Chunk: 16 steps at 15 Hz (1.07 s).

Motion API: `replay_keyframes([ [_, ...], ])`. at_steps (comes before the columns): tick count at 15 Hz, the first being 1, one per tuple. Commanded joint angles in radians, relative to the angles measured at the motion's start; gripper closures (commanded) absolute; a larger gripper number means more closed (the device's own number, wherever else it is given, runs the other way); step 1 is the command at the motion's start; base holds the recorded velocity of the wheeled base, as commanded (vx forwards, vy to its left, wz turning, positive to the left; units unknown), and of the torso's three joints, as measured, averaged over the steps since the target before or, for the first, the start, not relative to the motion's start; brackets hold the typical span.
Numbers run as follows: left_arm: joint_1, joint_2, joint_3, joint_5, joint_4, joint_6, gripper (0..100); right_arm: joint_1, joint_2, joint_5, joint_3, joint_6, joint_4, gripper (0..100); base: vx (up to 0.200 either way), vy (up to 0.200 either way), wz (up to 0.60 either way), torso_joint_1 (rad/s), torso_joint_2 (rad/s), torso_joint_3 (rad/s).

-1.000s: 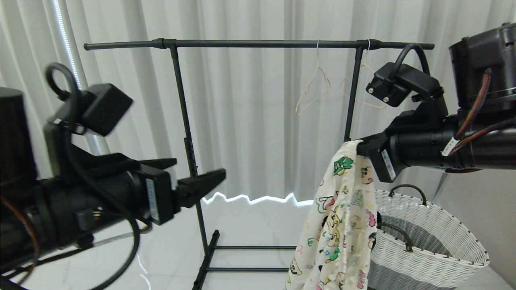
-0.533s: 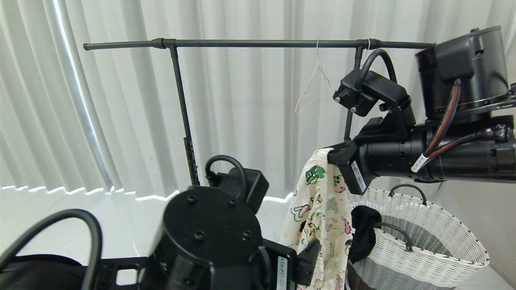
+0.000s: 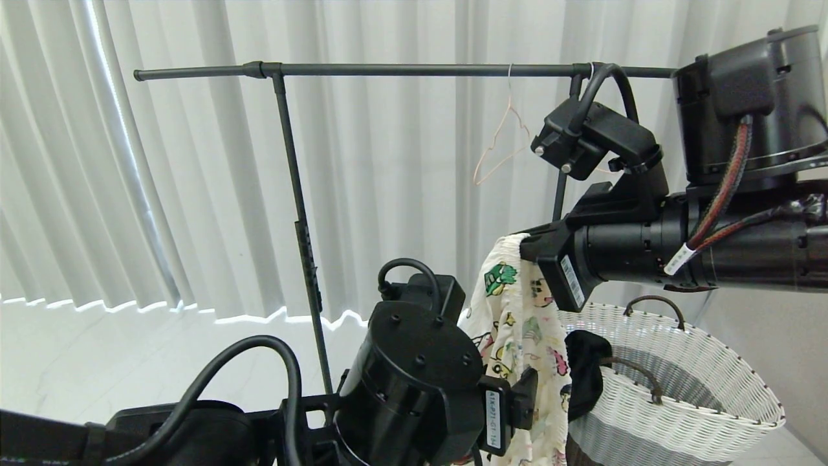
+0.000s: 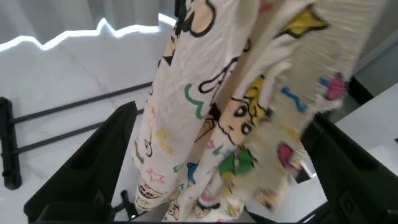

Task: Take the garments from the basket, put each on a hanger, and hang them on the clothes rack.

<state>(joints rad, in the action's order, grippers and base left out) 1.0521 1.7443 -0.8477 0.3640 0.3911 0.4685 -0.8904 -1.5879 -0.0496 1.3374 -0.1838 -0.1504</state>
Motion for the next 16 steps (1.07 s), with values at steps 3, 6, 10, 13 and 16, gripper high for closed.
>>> replay_keyframes([
  [3, 0.029, -0.012, 0.018, -0.019, 0.000, 0.001, 0, -0.004, 0.005, -0.007, 0.008, 0.000, 0.002, 100, 0.000, 0.000, 0.00, 0.000, 0.00, 0.000],
  [6, 0.008, -0.005, 0.009, -0.048, 0.000, 0.001, 0, -0.013, 0.006, -0.009, 0.022, 0.000, 0.000, 100, 0.000, 0.000, 0.00, 0.000, 0.00, 0.000],
  [10, -0.021, -0.003, 0.239, -0.031, 0.000, -0.016, 0, -0.013, 0.043, -0.061, 0.012, 0.000, -0.008, 100, 0.000, 0.000, 0.00, 0.000, 0.00, 0.000],
  [13, -0.011, -0.003, 0.279, -0.013, 0.000, 0.028, 0, -0.004, 0.086, -0.064, 0.011, 0.000, -0.066, 100, 0.000, 0.000, 0.00, 0.000, 0.00, 0.000],
  [16, -0.009, -0.048, 0.291, -0.004, 0.000, 0.028, 0, 0.033, 0.118, -0.072, -0.012, 0.000, -0.080, 100, 0.000, 0.000, 0.00, 0.000, 0.00, 0.000],
])
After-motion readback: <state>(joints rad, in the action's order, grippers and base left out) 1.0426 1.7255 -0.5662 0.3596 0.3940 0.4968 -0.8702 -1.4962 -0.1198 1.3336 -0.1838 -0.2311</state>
